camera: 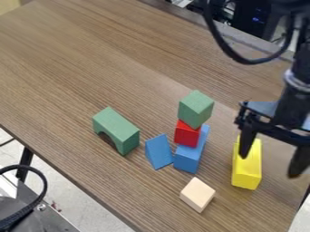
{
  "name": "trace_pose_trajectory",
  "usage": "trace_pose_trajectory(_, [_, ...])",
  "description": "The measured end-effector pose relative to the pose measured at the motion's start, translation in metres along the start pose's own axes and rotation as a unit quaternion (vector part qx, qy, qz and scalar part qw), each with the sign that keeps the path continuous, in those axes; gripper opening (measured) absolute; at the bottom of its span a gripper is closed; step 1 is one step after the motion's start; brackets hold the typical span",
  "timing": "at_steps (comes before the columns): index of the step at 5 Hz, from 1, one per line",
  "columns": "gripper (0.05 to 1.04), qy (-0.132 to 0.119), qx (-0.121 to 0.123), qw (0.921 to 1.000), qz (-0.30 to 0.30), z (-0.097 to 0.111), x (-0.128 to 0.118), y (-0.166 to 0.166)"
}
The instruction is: Put the yellow block on top of the green arch
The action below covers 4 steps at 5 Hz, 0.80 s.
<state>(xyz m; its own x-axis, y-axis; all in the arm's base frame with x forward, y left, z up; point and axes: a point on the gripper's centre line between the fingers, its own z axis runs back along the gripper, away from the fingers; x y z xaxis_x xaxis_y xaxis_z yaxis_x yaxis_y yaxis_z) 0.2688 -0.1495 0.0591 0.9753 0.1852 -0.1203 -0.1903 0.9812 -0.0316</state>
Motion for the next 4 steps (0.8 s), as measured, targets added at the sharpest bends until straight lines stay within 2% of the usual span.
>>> trace_pose_trajectory(2, [1.001,0.012,0.007,0.9998,0.016,-0.0051,0.0006,0.0105])
trace_pose_trajectory(3, [0.965,0.013,0.0,0.9995,0.03,-0.0086,0.0007,0.0132])
trace_pose_trajectory(4, [0.665,0.01,-0.003,0.9993,0.035,-0.0106,0.0035,0.014])
